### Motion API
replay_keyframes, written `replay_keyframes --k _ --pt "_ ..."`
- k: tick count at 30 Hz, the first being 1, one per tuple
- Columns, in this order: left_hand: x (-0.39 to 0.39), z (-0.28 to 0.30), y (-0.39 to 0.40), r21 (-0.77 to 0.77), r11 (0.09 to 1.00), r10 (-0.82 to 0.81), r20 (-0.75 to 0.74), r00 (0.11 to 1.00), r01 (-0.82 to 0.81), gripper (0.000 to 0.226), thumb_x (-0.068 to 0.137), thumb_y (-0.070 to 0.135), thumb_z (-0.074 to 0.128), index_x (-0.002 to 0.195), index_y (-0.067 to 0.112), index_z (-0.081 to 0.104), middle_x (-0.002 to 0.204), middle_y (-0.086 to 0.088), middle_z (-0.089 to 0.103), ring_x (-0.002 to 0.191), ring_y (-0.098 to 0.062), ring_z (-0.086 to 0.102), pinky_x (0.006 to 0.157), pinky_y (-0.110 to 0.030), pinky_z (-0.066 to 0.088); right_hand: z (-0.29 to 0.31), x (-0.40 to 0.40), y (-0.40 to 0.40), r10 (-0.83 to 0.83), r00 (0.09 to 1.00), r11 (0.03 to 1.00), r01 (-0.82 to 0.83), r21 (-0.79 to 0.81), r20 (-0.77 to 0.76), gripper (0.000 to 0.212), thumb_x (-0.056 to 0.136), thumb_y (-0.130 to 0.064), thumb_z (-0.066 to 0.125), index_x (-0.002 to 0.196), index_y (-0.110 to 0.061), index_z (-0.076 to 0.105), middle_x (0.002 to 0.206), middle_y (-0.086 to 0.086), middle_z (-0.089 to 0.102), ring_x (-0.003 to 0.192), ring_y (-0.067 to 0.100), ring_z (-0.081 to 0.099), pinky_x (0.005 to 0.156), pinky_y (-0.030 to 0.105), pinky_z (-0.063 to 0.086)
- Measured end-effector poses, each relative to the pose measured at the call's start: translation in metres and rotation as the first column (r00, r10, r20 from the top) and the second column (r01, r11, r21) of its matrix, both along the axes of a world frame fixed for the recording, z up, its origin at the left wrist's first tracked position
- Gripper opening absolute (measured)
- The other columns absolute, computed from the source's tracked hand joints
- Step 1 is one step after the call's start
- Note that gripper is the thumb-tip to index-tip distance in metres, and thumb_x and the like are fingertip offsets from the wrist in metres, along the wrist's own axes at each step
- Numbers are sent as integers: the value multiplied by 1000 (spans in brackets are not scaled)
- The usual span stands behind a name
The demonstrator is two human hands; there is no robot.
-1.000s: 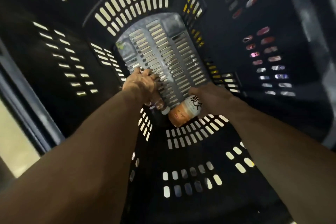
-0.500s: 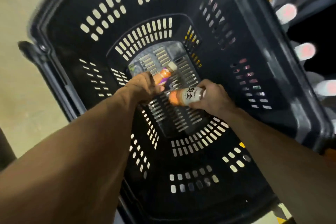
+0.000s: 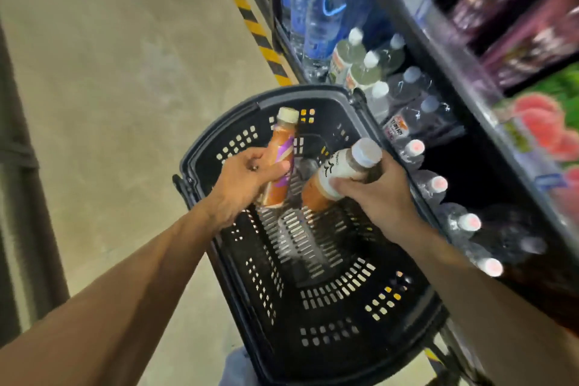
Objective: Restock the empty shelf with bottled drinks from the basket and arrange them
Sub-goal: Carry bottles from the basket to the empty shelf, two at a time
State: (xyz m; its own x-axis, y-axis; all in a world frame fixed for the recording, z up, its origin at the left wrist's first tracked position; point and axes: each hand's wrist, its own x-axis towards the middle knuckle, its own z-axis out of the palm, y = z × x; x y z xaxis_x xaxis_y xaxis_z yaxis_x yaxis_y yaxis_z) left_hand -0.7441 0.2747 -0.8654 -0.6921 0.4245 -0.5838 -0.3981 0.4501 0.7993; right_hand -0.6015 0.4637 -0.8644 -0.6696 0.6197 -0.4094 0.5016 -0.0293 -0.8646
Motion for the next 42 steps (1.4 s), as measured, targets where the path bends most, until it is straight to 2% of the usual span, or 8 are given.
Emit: replay_keyframes --k 4,8,12,16,26,30,34,42 --pt "-4 87 4 128 988 93 -55 994 -85 47 74 39 85 114 19 71 109 -7 75 103 -28 71 98 -47 55 89 -23 2 -5 988 1000 9 30 -157 58 68 -1 92 114 -17 60 97 -9 68 80 -7 66 71 8 50" --pt "-9 187 7 228 967 151 -136 979 -117 34 81 30 82 111 19 72 105 -6 76 104 -30 70 97 -49 55 187 -39 8 30 948 1000 -28 10 -317 61 63 1 94 113 -14 61 106 8 72 90 10 72 77 23 57" --pt "-13 303 9 303 948 174 -229 958 -100 54 71 42 88 117 21 69 108 -1 76 104 -25 71 89 -39 58 303 -46 7 44 923 996 -10 92 -383 66 63 2 94 117 -17 61 113 4 71 97 13 70 80 21 56" --pt "-8 426 5 358 931 196 -324 925 -72 43 72 38 80 112 23 72 101 5 77 97 -16 72 71 -18 54 419 -47 8 71 886 987 4 160 -458 57 68 1 91 113 -25 66 106 -5 76 95 13 73 78 23 57" --pt "37 673 -25 440 898 267 -530 805 -9 36 73 37 85 105 26 73 93 14 76 85 -3 71 75 -22 57 681 -14 -7 131 795 948 75 310 -593 52 68 -8 93 109 -28 68 97 -9 76 88 16 74 72 25 59" --pt "51 735 -28 481 876 281 -573 770 39 44 63 51 82 102 31 73 93 16 76 87 -2 71 80 -28 57 751 7 -17 131 798 898 156 412 -588 57 64 -21 96 113 -29 68 98 -9 74 86 14 73 74 31 59" --pt "54 774 -29 487 859 210 -618 758 159 33 71 46 84 101 34 74 97 12 76 93 -8 72 89 -42 59 801 36 -32 97 787 846 258 467 -609 48 65 -19 96 99 -34 66 94 -12 73 79 1 69 65 17 55" --pt "88 823 -22 514 735 -12 -643 765 443 41 70 51 82 106 32 74 101 8 77 97 -12 73 90 -46 58 853 124 -66 -113 736 709 531 464 -668 47 65 -19 96 100 -30 67 93 -8 76 83 7 74 71 24 59"
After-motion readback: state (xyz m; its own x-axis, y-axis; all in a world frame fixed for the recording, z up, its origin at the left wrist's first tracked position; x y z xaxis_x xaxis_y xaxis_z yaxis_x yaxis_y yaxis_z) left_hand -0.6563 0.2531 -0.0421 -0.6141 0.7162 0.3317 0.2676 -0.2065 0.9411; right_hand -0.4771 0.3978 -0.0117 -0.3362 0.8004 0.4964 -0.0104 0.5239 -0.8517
